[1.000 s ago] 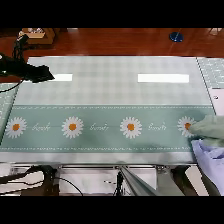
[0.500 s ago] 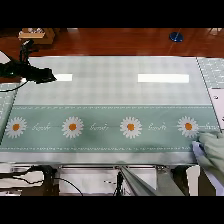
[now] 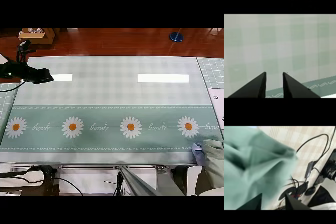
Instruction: Fold the shirts.
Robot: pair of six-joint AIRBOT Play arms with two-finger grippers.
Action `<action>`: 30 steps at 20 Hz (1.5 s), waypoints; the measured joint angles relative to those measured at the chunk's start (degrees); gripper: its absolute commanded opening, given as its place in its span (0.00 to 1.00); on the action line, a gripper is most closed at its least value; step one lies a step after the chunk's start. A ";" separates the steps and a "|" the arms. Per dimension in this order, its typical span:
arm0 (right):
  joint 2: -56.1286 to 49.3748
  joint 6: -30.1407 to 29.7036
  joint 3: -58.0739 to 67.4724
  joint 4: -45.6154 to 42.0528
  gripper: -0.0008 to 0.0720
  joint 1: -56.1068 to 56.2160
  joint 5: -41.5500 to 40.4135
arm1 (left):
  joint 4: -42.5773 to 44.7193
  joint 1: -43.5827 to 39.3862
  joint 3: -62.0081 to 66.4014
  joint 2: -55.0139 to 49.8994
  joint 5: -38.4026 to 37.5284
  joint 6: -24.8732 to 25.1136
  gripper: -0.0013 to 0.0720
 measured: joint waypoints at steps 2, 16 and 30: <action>-1.25 -0.02 0.79 1.31 0.52 1.51 -4.00 | -0.02 0.00 0.00 0.00 0.02 0.02 0.54; -48.11 0.59 49.57 53.44 0.66 70.36 -15.98 | 9.53 -21.53 0.00 -0.70 0.04 -6.43 0.86; -53.79 6.51 51.84 45.40 0.66 87.58 -13.86 | 23.28 -26.93 0.00 -4.07 -1.81 -21.68 0.86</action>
